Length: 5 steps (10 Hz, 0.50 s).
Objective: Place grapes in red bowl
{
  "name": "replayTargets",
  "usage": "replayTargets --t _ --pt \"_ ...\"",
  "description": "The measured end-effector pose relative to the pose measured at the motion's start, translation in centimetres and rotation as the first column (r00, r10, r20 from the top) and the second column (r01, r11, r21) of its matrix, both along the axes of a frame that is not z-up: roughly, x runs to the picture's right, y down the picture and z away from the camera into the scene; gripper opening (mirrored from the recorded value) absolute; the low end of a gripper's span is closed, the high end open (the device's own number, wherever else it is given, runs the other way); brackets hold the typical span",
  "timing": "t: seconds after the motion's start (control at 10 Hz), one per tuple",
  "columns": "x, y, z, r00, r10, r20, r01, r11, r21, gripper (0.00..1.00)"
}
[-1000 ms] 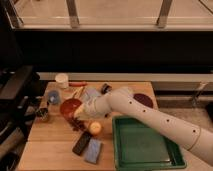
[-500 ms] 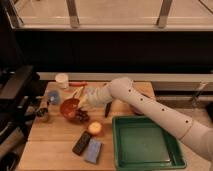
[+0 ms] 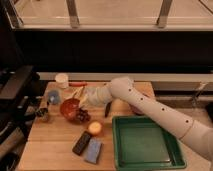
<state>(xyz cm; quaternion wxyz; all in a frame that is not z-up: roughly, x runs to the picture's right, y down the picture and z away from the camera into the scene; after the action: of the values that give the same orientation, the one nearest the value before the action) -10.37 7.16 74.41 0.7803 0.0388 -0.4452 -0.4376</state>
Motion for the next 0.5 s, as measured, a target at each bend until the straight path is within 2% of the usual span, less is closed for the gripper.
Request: replayTargets --t 0.2,0.3,0.5 --pt "0.1 -2.5 -0.7 1.000 -0.021 -0.015 0.022 0.9985 0.050 0.00" --pt "-0.1 -4.6 -0.9 0.999 -0.043 -0.020 0.044 0.9955 0.084 0.00" --pt "-0.9 -6.8 -1.3 0.997 -0.076 -0.020 0.078 0.9886 0.129 0.00"
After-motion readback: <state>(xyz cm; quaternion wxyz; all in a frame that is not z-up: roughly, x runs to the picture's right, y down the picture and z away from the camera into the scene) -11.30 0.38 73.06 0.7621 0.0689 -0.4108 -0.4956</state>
